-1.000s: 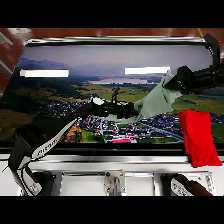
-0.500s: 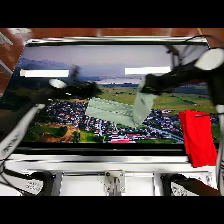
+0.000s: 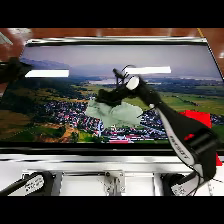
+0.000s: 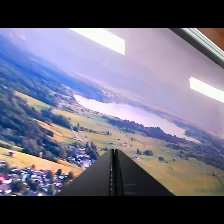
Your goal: Fold the shirts.
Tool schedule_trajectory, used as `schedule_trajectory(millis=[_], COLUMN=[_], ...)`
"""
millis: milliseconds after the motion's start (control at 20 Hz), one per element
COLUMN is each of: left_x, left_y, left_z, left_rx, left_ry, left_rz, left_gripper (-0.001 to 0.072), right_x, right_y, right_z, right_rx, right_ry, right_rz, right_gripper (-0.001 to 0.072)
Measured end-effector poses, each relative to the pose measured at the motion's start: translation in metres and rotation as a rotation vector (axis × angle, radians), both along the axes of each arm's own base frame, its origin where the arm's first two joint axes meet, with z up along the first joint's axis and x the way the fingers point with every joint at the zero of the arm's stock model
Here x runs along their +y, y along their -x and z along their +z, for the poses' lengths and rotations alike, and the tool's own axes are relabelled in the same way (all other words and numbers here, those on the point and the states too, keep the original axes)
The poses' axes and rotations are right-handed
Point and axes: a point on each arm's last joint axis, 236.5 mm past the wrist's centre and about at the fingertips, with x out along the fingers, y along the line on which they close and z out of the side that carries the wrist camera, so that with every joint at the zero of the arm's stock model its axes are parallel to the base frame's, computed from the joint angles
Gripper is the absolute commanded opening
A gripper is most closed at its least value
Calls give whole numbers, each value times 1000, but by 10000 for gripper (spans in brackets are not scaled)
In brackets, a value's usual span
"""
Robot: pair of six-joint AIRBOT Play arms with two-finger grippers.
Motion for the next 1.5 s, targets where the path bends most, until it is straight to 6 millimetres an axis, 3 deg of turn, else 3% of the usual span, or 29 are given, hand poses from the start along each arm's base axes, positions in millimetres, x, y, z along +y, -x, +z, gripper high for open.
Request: schedule_trajectory(millis=[150, 250, 350, 500, 650, 800, 900, 1000, 1250, 1300, 1350, 1400, 1500], left_x=[0, 0, -3, -4, -5, -6, -8, -10, -12, -13, -13, -13, -13], left_y=[21, 28, 33, 36, 38, 40, 42, 44, 47, 47, 47, 47, 47], left_z=[7, 5, 2, -1, -2, -4, -5, -6, -8, -8, -8, -8, -8], left_rx=[5, 16, 26, 36, 41, 48, 56, 64, 72, 73, 73, 73, 74], left_ry=[-36, -49, -51, -53, -54, -53, -52, -50, -48, -48, -48, -47, -47], left_rz=[-45, -61, -79, -87, -94, -103, -113, -124, -136, -137, -138, -138, -139], left_gripper=[44, 44, 44, 43, 44, 44, 43, 43, 44, 43, 44, 44, 44], right_x=[21, 16, -4, -56, -134, -212, -238, -247, -228, -226, -223, -219, -213], right_y=[-2, 1, 2, 2, -1, 13, 28, 40, 40, 37, 33, 29, 17], right_z=[-17, -21, -19, -6, -1, -13, -29, -48, -90, -96, -101, -103, -100], right_rx=[67, 102, 112, 103, 111, 208, 286, 341, 397, 399, 400, 393, 349], right_ry=[-69, -69, -36, 56, 218, 377, 414, 411, 270, 250, 229, 203, 154], right_rz=[-49, -37, -8, 35, 27, -5, -26, -56, -202, -226, -248, -262, -271], right_gripper=[639, 639, 639, 639, 639, 654, 688, 688, 674, 545, 247, 77, 59])
